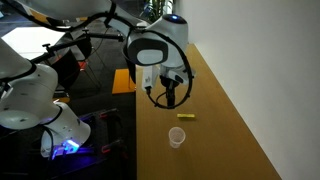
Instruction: Move the cup from the right side of the yellow marker to the left side
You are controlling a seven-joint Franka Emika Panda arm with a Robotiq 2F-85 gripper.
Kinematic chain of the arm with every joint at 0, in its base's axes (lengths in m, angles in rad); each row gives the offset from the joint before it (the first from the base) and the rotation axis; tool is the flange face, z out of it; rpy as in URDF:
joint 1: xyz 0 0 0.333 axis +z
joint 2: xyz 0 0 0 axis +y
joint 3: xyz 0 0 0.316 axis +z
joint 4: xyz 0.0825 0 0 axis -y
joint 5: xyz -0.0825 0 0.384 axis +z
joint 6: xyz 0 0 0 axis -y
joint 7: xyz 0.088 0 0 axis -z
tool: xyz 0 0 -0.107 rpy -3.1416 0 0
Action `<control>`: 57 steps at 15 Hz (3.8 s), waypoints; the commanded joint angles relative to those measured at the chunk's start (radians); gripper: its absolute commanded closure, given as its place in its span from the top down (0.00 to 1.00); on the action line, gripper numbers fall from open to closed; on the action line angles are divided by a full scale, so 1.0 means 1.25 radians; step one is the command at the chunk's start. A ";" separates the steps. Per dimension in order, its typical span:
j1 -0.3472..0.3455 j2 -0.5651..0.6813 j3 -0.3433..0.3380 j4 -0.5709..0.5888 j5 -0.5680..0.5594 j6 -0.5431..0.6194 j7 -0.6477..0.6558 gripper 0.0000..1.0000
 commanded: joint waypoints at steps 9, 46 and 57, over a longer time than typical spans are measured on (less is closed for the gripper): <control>-0.008 0.100 0.006 0.037 0.012 0.046 0.025 1.00; -0.001 0.618 0.001 0.265 0.144 0.270 0.128 1.00; 0.009 0.658 -0.014 0.315 0.150 0.291 0.148 0.26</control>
